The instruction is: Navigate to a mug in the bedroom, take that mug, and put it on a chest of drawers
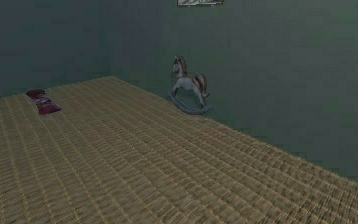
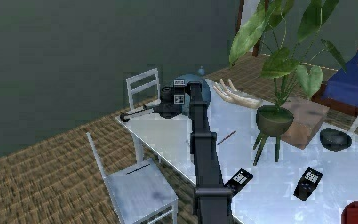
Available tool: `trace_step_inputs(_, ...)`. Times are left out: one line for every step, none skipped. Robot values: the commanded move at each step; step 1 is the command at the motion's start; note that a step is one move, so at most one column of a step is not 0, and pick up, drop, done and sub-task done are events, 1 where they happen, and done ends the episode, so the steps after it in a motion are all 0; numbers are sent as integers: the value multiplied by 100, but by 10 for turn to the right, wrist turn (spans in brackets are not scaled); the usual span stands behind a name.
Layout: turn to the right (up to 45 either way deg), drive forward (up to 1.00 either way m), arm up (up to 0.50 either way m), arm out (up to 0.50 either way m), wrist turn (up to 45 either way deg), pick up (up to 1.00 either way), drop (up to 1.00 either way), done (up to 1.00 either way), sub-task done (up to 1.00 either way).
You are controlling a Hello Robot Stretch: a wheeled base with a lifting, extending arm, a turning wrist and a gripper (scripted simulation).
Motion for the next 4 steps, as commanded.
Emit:
trace_step_inputs(0,0,0,0,450,0,0,0,0)
trace_step_inputs(0,0,0,0,390,0,0,0,0)
trace_step_inputs(0,0,-30,0,0,0,0,0,0)
trace_step_inputs(0,0,0,0,0,100,0,0,0)
